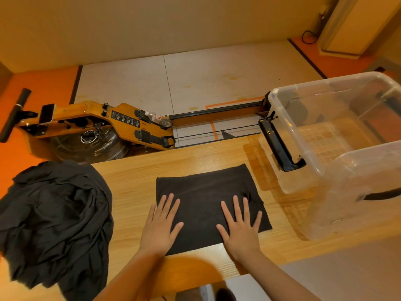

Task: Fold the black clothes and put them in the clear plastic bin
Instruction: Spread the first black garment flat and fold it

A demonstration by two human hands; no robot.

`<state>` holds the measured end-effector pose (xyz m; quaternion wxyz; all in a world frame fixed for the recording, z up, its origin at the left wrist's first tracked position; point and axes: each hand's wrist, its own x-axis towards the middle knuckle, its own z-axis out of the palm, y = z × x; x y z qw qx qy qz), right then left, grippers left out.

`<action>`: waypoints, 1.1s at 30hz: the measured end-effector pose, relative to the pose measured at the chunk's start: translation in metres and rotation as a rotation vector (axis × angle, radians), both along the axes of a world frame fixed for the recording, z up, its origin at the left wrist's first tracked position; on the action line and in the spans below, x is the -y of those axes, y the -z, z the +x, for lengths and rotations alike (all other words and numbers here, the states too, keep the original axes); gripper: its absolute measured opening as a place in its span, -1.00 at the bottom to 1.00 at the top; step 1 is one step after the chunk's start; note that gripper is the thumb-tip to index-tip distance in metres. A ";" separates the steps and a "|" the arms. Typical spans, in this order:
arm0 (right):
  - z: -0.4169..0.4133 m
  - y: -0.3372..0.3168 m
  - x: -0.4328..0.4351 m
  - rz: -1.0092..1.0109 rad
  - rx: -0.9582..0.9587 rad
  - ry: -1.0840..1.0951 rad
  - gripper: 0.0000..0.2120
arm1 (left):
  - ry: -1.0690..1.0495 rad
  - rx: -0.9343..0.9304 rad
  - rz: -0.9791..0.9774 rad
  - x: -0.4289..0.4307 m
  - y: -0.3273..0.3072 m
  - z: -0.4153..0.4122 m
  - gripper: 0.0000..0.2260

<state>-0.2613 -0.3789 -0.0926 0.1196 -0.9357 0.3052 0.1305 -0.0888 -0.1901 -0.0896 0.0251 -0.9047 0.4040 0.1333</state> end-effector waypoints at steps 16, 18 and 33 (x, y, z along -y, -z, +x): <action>0.014 -0.005 -0.030 0.071 0.032 -0.070 -0.29 | -0.123 0.086 0.047 -0.044 -0.007 -0.015 -0.39; 0.017 -0.005 -0.015 0.019 -0.015 -0.137 -0.24 | -0.162 0.066 0.057 -0.049 -0.006 -0.026 -0.38; -0.030 -0.003 -0.053 0.047 0.067 -0.515 -0.05 | 0.066 0.034 -0.023 -0.061 -0.008 -0.068 -0.28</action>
